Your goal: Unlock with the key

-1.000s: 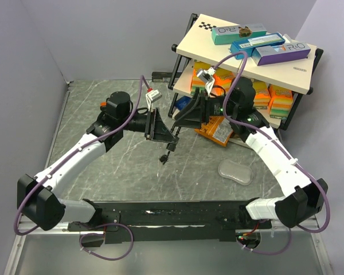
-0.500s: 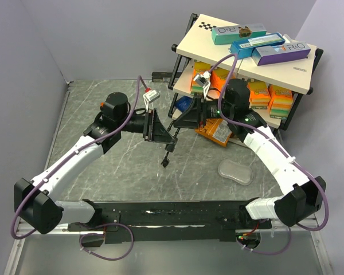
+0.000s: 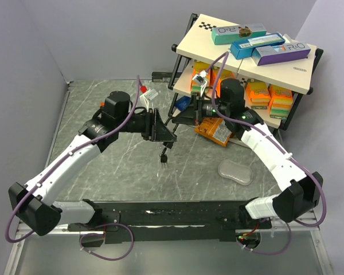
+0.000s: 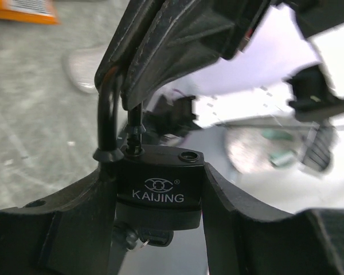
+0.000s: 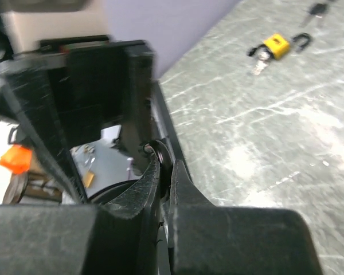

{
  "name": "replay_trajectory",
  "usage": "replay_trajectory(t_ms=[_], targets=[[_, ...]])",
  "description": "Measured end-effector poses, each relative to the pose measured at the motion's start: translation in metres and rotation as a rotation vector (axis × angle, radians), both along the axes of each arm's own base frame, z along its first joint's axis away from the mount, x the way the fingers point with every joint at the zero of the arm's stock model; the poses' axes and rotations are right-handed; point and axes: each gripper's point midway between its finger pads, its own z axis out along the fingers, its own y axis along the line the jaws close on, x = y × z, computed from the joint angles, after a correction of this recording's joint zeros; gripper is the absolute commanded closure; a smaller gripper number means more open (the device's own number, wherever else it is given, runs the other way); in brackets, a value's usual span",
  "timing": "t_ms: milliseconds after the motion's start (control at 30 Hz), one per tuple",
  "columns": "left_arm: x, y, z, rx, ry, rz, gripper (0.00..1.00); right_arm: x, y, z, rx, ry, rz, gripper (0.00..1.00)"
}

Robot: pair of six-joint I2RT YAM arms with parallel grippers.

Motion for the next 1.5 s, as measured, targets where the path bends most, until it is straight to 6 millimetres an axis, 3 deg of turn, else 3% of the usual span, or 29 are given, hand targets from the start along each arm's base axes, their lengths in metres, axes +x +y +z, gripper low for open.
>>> replay_trajectory(t_ms=[200,567,700,967,1000,1100,1133,1167,1233,1367,1500], targets=[[0.020,-0.001,-0.013,0.160,-0.042,0.161,0.99,0.022,0.006,-0.013,-0.118,0.040,-0.142,1.00],[0.046,-0.012,-0.073,0.525,-0.049,0.372,0.99,0.049,0.008,-0.068,-0.299,0.149,-0.367,1.00],[0.051,-0.012,-0.083,0.585,-0.053,0.404,0.99,0.054,0.009,-0.072,-0.316,0.146,-0.409,1.00],[0.060,-0.013,-0.083,0.610,-0.063,0.443,0.99,0.061,0.009,-0.069,-0.305,0.138,-0.455,0.99],[0.060,-0.013,-0.083,0.609,-0.062,0.444,0.99,0.061,0.009,-0.069,-0.305,0.139,-0.456,0.96],[0.061,-0.014,-0.085,0.609,-0.056,0.446,0.99,0.062,0.008,-0.071,-0.309,0.143,-0.460,0.71],[0.062,-0.015,-0.085,0.606,-0.056,0.445,0.99,0.062,0.007,-0.072,-0.310,0.147,-0.462,0.51],[0.063,-0.015,-0.087,0.604,-0.053,0.453,0.99,0.062,0.007,-0.073,-0.310,0.157,-0.467,0.43],[0.065,0.004,-0.106,0.666,-0.012,0.501,0.99,0.067,0.000,-0.074,-0.311,0.167,-0.493,0.25],[0.080,0.073,-0.170,0.858,0.120,0.648,0.99,0.066,-0.006,-0.073,-0.303,0.176,-0.499,0.18],[0.067,0.121,-0.206,0.985,0.215,0.698,0.99,0.064,-0.018,-0.081,-0.306,0.198,-0.515,0.16]])
